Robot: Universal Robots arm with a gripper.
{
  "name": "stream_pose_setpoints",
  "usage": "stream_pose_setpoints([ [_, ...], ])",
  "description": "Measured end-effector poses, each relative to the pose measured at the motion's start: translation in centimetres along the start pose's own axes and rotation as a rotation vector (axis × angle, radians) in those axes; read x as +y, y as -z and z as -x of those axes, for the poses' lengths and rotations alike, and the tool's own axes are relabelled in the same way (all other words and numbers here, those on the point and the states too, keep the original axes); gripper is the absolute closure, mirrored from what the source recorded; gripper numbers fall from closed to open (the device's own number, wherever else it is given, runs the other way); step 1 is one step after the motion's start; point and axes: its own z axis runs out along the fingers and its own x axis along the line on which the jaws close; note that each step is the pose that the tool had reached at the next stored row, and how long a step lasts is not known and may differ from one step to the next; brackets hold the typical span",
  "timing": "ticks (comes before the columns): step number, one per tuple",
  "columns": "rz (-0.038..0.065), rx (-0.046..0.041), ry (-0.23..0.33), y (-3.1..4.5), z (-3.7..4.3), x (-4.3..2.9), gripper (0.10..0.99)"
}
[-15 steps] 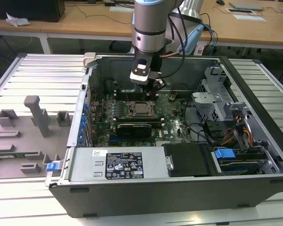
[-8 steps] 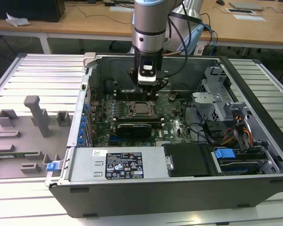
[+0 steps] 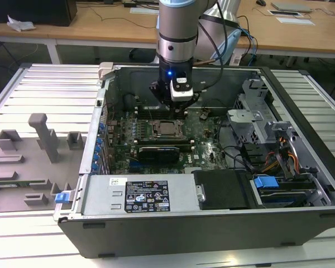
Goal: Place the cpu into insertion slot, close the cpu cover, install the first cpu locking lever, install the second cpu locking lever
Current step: 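Close the cpu cover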
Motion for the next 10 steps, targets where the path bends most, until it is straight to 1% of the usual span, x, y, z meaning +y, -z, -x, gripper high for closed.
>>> stream_pose_setpoints([
  [2,0.002,0.0011,0.046,-0.02,0.0,0.0,0.98],
  [4,0.002,0.0023,0.129,-0.04,0.0,-0.01,0.98],
  [7,0.003,0.0036,0.222,-0.09,-0.01,-0.01,0.98],
  [9,0.003,0.0042,0.255,-0.1,-0.01,-0.01,0.98],
  [10,0.004,0.0044,0.283,-0.11,-0.02,-0.01,0.98],
])
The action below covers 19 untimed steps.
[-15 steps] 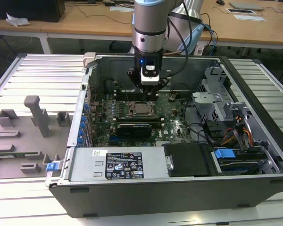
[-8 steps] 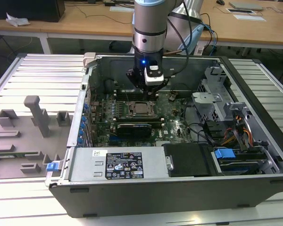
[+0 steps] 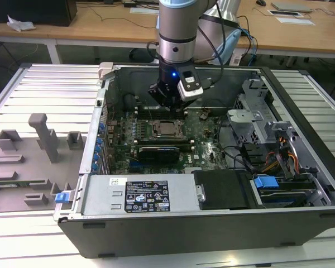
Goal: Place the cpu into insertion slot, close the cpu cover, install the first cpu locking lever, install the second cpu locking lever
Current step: 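Close the cpu cover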
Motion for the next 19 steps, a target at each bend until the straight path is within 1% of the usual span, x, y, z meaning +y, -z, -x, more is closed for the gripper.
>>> stream_pose_setpoints([
  [1,0.0,0.0005,0.032,-0.01,-0.01,0.0,0.98],
  [2,0.0,0.0007,0.049,-0.02,-0.03,-0.01,0.98],
  [7,0.002,0.0017,0.112,-0.07,-0.17,-0.08,0.98],
  [9,0.002,0.0021,0.131,-0.22,-0.71,-0.5,0.98],
  [13,0.003,0.0023,0.143,-0.4,-1.02,-1.44,0.98],
  [14,0.003,0.0023,0.147,-0.5,-1.2,-1.92,0.98],
  [15,0.003,0.0024,0.151,-0.6,-1.32,-2.15,0.98],
  [17,0.004,0.0026,0.165,-0.83,-1.58,-2.27,0.98],
  [19,0.005,0.0031,0.192,-1.13,-1.87,-2.32,0.98],
])
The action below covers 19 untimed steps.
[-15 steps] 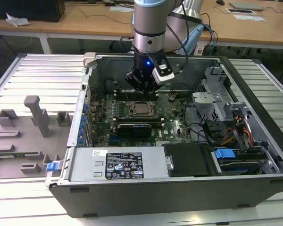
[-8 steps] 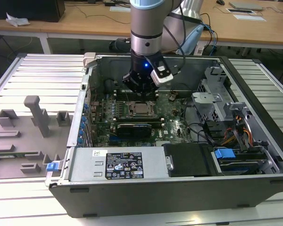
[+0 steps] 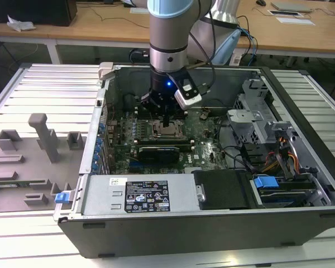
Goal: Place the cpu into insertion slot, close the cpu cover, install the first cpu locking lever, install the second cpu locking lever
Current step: 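Close the cpu cover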
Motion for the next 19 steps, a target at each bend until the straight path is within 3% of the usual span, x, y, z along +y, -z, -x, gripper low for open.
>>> stream_pose_setpoints([
  [10,0.001,0.0012,0.024,-1.33,-1.97,0.05,0.98],
  [19,0.001,0.0022,0.029,-1.9,-2.07,0.04,0.98],
])
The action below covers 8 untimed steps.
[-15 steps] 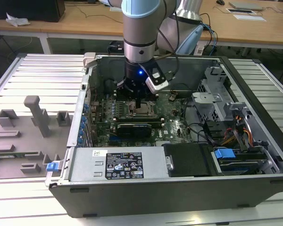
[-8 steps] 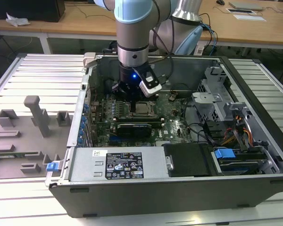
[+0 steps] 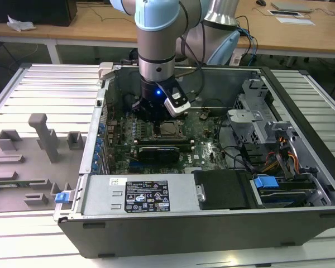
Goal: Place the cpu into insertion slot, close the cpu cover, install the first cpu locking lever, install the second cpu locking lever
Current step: 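Close the cpu cover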
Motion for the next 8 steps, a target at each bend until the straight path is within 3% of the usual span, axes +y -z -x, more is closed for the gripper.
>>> stream_pose_setpoints([
  [8,0.0,0.0,0.0,0.0,0.43,-0.02,0.98],
])
